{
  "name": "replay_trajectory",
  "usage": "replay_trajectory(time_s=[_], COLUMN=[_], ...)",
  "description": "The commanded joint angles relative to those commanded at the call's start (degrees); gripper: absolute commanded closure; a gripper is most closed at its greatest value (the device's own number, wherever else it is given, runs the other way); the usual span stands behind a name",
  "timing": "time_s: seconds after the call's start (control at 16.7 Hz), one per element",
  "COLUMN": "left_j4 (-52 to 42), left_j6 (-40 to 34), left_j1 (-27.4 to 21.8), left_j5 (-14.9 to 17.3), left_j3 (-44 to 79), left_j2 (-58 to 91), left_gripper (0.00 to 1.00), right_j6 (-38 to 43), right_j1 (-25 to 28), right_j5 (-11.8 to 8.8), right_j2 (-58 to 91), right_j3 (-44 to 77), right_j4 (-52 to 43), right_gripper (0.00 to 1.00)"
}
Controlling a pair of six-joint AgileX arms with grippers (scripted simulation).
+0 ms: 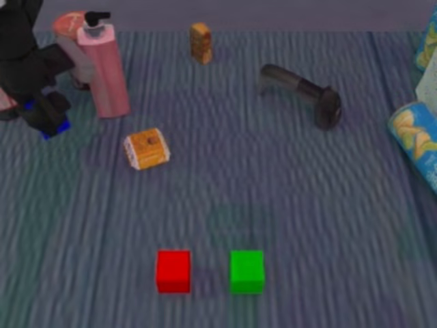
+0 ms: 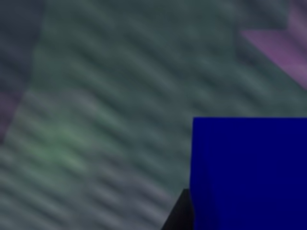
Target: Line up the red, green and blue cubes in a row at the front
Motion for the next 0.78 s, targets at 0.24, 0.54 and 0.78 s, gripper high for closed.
replay_trajectory(time_s=[0.24, 0.54, 0.78], left_j4=[-0.33, -1.18, -1.88], left_j6=[-1.81, -7.57, -12.77], left_j1=[-6.37, -24.3, -41.45], left_j5=[-0.05, -0.07, 0.0], left_j3=[0.22, -0.52, -1.45], left_j2=[-0.19, -1.21, -2.31], left_gripper=[1.0, 1.0, 1.0], right_j6=[0.0, 0.0, 0.0], right_j1=[0.0, 0.0, 0.0], right_j5=[0.0, 0.0, 0.0], right_j2=[0.0, 0.0, 0.0], right_j3=[0.0, 0.0, 0.0], right_j4=[0.0, 0.0, 0.0], right_gripper=[0.0, 0.0, 0.0])
